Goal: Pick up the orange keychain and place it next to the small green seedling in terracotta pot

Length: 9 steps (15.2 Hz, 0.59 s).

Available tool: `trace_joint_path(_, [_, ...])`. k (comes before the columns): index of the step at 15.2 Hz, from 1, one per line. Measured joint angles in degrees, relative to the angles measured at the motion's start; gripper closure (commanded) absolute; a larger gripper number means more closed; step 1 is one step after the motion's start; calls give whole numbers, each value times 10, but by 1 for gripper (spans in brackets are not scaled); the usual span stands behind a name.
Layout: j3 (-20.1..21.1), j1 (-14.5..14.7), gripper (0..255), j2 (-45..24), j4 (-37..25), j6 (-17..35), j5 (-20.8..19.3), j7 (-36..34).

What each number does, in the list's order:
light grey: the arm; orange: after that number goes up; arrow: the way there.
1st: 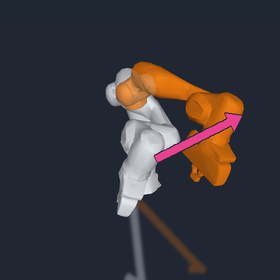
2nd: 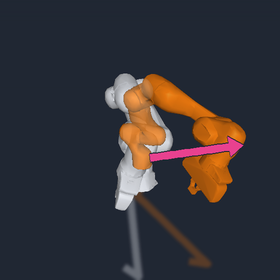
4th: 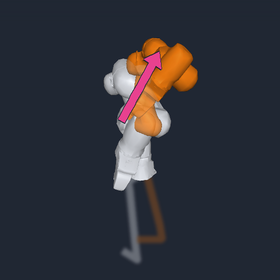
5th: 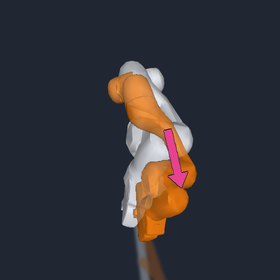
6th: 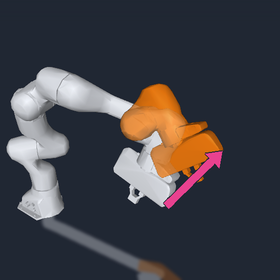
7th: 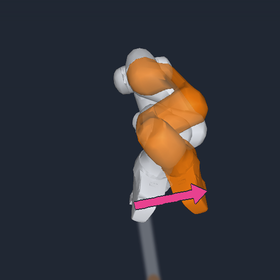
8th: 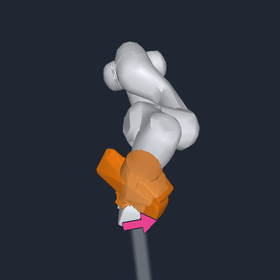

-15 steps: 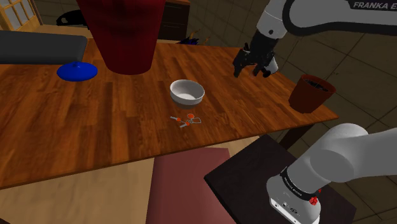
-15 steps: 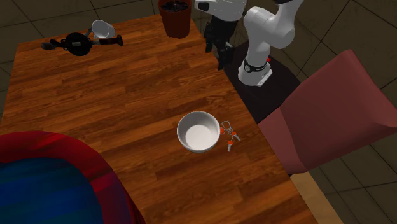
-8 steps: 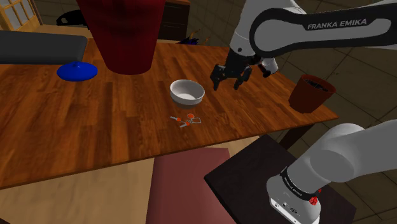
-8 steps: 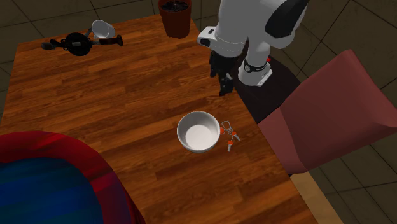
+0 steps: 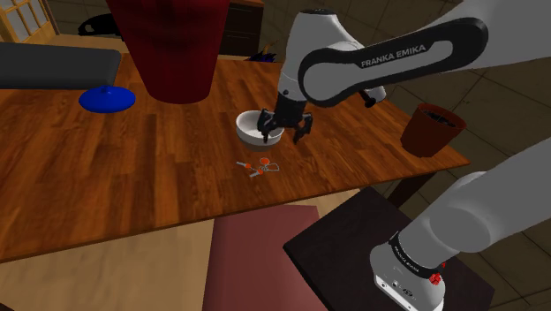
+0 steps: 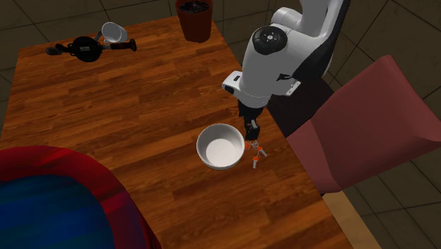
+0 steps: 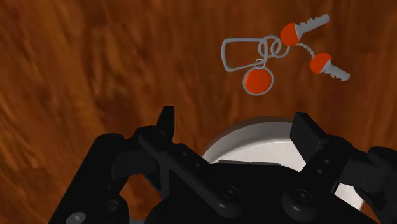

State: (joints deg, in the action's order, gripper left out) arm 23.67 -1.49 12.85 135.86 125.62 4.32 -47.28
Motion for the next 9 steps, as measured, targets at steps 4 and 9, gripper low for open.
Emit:
trace_joint_path(4, [21,-3,0,-75,-27,34,-22,-68])
trace_joint_path(9, [28,-1,0,-110,-23,74,-40,-91])
